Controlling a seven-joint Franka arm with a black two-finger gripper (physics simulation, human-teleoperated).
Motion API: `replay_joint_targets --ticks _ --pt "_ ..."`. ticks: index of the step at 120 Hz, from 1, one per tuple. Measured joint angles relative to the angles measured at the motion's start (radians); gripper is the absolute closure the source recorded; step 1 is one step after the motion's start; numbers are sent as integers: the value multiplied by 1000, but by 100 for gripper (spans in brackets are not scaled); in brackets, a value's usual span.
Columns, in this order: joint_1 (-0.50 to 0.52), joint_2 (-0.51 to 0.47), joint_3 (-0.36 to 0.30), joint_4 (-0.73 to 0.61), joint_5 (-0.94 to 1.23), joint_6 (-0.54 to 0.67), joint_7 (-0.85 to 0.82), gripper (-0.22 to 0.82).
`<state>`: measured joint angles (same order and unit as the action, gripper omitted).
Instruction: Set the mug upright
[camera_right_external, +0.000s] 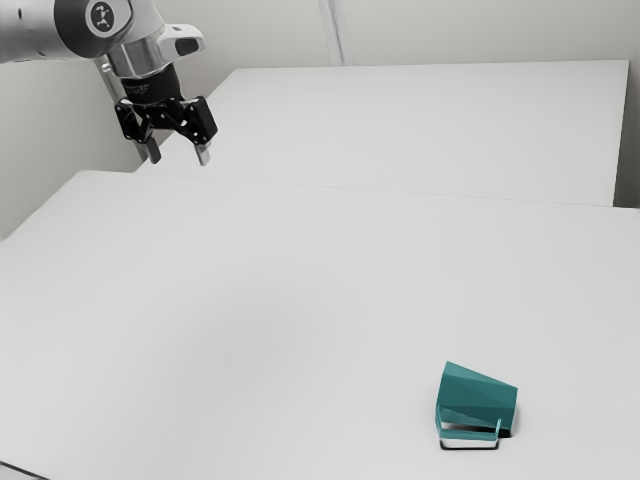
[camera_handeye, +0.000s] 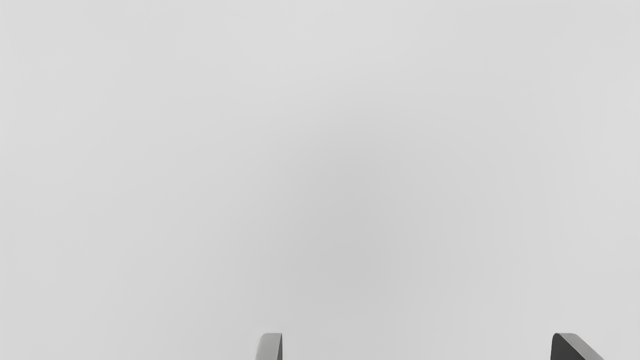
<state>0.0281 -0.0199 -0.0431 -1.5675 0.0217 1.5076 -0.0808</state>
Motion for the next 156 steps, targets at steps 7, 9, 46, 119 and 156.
replay_joint_targets --ticks 7,9,46,119,156 --pt "-2 0 0 0 0 0 -1 2" --pt "-2 0 0 0 1 0 -1 2" --pt "-11 -5 -1 -89 -158 94 39 2" --pt "-48 -24 -23 -583 -812 566 404 2" --pt "-35 -23 -85 -720 -1028 623 622 2"
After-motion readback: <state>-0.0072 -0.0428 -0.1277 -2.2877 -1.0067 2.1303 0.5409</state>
